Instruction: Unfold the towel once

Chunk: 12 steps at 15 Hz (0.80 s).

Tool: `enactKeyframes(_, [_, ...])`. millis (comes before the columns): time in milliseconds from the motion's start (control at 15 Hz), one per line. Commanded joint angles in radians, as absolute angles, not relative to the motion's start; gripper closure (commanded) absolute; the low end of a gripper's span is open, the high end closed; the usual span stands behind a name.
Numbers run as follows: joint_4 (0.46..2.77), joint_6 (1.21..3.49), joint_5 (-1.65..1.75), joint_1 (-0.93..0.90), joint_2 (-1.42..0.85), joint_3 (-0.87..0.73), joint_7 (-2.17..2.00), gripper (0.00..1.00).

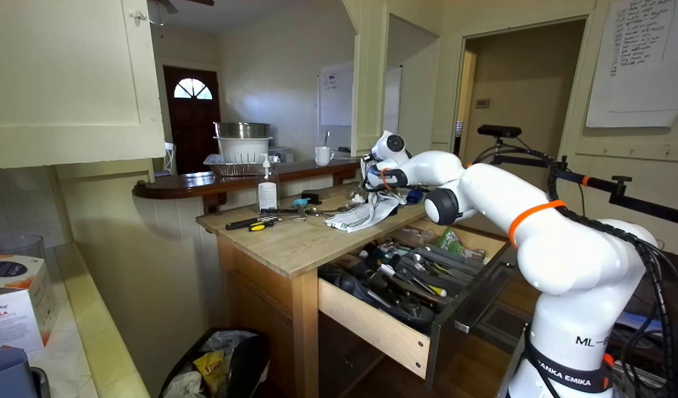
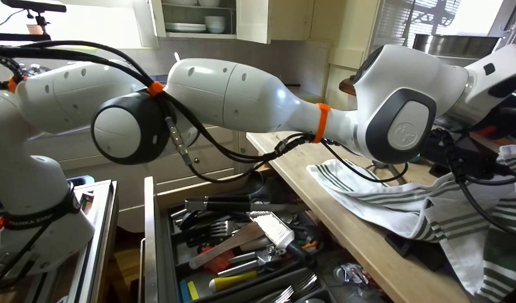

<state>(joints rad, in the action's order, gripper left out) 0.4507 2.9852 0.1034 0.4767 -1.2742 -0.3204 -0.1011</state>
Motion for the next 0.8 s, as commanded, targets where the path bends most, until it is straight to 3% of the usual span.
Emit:
enactKeyframes(0, [0.466,2.913,0.087,0.445,-1.237,-0.328,-0.151,0.23])
enactKeyframes(200, [0.502,2.777,0.051,0.421,-1.173,-0.208,-0.083,0.01])
enactKeyframes(467, [0.490,2.631,-0.013,0.417,-1.121,-0.118,-0.135,0.00])
enactKeyframes(733, [0.481,2.536,-0.023,0.449,-1.078,-0.156,-0.313,0.01])
